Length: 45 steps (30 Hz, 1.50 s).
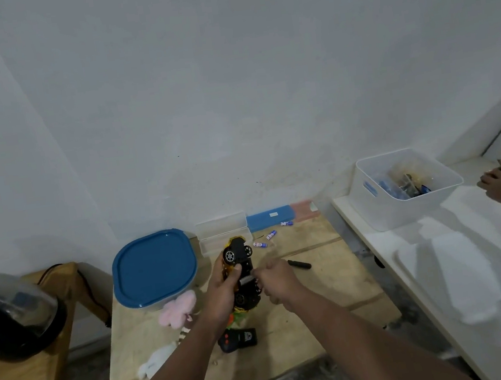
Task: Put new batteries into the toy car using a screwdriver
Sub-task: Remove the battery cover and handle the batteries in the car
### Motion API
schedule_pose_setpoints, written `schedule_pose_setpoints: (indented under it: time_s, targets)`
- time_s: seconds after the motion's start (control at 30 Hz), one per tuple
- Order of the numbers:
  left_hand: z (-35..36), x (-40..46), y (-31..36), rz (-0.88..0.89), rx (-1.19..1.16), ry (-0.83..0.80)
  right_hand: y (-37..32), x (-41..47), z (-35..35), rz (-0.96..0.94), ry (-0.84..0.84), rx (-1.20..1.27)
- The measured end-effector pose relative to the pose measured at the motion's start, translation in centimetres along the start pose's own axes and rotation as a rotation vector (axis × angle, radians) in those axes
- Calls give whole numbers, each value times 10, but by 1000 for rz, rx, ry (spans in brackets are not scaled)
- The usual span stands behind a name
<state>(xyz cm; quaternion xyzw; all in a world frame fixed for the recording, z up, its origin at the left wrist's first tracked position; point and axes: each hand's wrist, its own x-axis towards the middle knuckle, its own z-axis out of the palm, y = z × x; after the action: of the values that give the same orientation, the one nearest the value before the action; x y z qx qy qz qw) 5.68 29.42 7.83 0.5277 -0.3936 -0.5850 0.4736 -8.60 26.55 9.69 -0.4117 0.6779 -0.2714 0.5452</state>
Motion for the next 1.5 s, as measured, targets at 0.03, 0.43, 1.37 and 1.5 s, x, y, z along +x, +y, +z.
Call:
schedule_pose_setpoints:
  time_s: [0.03,0.43,1.37,1.5]
  targets:
    - [1,-1,1,10,20,-8,2,-1,0,25,-11,35]
    - [4,-9,6,54,156,-71,18,-4,3,120,-75,309]
    - [69,91,-73,-441,230,350,54,104,-155,425,-116,790]
    - [79,109,-91,-502,336,396,62,136,-172,494,-143,767]
